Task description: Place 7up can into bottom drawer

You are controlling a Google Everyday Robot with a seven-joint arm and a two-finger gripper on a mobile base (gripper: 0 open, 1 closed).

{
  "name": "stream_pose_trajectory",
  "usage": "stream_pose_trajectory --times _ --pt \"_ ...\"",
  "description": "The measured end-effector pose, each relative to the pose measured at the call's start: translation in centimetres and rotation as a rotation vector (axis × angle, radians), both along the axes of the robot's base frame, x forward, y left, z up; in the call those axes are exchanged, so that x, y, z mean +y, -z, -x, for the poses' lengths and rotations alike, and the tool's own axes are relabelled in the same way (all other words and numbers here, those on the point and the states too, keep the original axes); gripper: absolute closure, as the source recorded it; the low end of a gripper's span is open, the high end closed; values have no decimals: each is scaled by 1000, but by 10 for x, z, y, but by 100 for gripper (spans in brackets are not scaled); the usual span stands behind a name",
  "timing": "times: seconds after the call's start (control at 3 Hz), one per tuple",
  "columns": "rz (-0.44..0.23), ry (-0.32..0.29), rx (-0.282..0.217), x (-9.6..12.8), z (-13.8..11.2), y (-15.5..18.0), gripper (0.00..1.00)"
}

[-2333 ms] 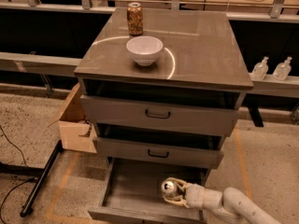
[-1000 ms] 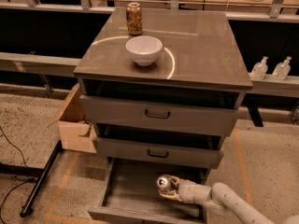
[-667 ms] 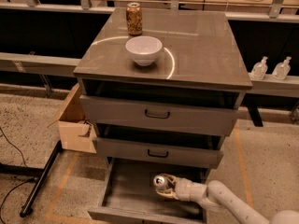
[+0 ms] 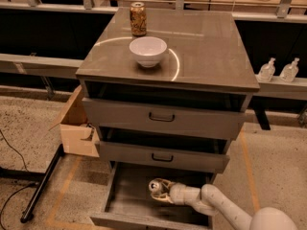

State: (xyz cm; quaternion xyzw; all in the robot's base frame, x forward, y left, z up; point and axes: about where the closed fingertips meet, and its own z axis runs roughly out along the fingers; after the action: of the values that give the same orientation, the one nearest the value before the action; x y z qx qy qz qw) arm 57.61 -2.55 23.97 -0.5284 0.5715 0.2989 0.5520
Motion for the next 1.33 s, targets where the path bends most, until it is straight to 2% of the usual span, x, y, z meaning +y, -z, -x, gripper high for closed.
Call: stream_pose_trajectory --times 1.0,1.33 --pt "39 -43 12 42 -30 56 100" --pt "55 -42 39 49 -37 74 84"
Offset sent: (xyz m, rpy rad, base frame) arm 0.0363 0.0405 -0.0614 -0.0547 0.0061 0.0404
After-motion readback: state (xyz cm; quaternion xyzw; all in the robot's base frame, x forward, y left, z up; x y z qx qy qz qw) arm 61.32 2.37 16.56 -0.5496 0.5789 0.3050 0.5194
